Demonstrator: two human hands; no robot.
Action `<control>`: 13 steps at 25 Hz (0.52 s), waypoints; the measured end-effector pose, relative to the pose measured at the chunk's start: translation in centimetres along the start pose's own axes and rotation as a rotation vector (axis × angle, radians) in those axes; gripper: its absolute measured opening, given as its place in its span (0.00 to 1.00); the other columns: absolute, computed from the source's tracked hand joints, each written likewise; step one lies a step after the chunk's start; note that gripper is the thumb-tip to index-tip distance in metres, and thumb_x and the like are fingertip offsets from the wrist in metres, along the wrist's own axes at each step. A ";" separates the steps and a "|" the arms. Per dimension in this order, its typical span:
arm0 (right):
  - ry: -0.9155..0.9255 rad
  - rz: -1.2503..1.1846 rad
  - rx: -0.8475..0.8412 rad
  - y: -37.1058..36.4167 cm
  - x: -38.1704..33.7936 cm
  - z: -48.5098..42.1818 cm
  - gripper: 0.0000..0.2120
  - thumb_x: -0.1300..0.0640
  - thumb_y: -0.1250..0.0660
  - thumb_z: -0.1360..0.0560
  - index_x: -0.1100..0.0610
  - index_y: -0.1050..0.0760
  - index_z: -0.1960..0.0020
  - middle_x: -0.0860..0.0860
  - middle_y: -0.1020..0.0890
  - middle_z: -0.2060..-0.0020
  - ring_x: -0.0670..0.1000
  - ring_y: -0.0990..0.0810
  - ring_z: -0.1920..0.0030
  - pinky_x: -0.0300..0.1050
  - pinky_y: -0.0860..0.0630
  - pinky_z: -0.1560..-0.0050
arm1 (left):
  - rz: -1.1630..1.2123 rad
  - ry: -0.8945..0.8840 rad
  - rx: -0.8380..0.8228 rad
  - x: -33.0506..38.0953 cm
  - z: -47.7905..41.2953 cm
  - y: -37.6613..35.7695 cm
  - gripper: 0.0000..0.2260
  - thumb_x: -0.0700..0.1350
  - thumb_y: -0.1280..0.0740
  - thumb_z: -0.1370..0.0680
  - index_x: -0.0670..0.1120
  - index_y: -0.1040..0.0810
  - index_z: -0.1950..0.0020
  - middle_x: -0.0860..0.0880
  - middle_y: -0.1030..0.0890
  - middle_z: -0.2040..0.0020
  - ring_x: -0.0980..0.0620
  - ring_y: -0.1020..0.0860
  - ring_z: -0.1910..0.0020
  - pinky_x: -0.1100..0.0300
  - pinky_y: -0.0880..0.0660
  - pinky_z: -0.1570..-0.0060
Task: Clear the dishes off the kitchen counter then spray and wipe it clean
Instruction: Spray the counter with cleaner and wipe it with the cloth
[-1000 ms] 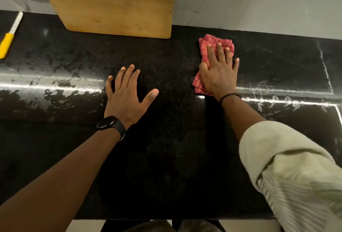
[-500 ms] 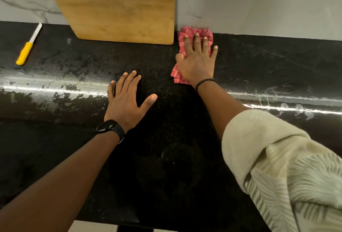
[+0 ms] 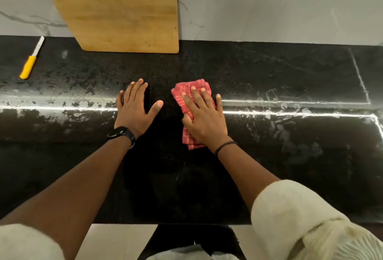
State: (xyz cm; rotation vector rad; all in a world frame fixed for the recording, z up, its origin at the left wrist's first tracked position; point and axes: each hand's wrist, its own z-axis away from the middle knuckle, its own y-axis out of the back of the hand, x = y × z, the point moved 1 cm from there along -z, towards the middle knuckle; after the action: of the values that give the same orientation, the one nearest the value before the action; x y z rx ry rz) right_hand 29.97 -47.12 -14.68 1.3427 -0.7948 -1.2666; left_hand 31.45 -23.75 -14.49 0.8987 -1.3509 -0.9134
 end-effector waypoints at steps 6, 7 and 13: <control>-0.293 0.012 0.073 2.2 8.3 2.6 0.35 0.38 0.55 0.23 0.42 0.49 0.17 0.48 0.49 0.16 0.54 0.54 0.17 0.65 0.59 0.20 | 0.040 -0.025 0.001 -0.3 0.0 0.1 0.39 0.74 0.54 0.22 0.50 0.42 0.19 0.53 0.45 0.17 0.52 0.52 0.18 0.41 0.56 0.21; -0.346 0.007 0.092 1.9 8.4 4.1 0.35 0.38 0.55 0.23 0.42 0.50 0.17 0.48 0.50 0.16 0.54 0.55 0.17 0.65 0.59 0.20 | 0.038 -0.032 0.004 -0.3 0.0 0.1 0.40 0.74 0.55 0.22 0.49 0.41 0.19 0.52 0.45 0.18 0.52 0.52 0.18 0.41 0.56 0.21; -0.423 -0.024 0.093 -1.3 1.0 15.2 0.35 0.40 0.53 0.21 0.44 0.56 0.16 0.50 0.56 0.16 0.55 0.61 0.17 0.64 0.63 0.20 | 0.016 -0.036 0.006 -0.2 -0.1 0.1 0.42 0.75 0.56 0.23 0.49 0.42 0.19 0.52 0.45 0.17 0.52 0.53 0.18 0.42 0.58 0.21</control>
State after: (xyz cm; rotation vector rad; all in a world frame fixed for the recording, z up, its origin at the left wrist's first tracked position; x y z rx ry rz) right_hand 15.39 -51.54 -14.06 1.1721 -1.1436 -1.5752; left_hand 31.53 -23.54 -14.51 0.8782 -1.3901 -0.9177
